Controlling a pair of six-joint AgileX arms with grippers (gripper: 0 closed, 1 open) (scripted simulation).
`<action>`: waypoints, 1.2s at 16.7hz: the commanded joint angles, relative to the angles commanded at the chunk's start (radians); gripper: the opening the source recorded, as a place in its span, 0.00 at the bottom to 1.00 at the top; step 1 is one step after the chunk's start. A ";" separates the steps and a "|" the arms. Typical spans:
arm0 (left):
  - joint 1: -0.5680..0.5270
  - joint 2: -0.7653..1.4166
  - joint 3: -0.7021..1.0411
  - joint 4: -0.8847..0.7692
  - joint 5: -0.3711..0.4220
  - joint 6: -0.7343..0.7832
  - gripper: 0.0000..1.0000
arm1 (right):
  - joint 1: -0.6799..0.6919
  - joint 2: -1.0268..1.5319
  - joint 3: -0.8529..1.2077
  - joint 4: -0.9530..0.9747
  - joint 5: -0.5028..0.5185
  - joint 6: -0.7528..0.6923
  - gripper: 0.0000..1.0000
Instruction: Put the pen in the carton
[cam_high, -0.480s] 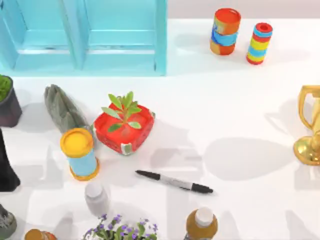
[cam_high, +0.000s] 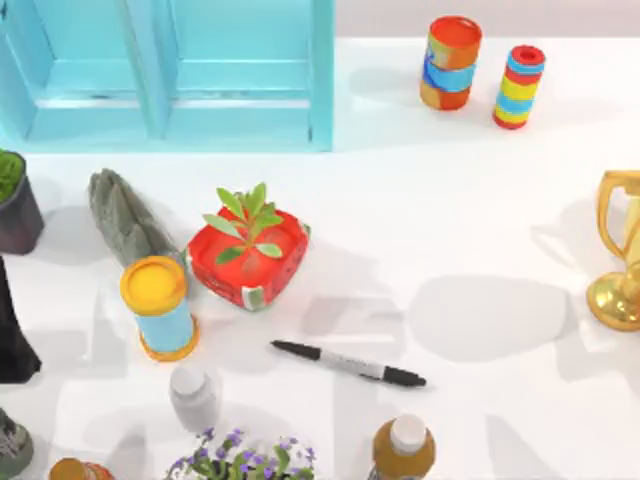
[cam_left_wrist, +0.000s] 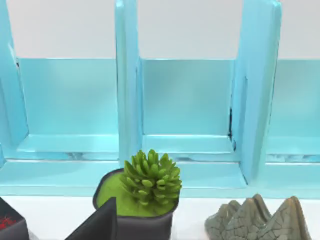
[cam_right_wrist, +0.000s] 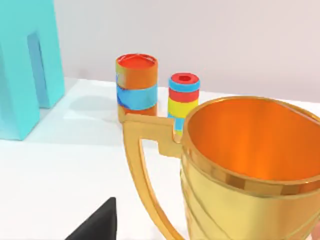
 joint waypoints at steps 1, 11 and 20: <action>0.000 0.000 0.000 0.000 0.000 0.000 1.00 | 0.043 0.074 0.072 -0.046 -0.003 -0.010 1.00; 0.000 0.000 0.000 0.000 0.000 0.000 1.00 | 0.457 1.215 0.959 -0.687 -0.046 -0.225 1.00; 0.000 0.000 0.000 0.000 0.000 0.000 1.00 | 0.567 1.906 1.546 -1.099 -0.107 -0.470 1.00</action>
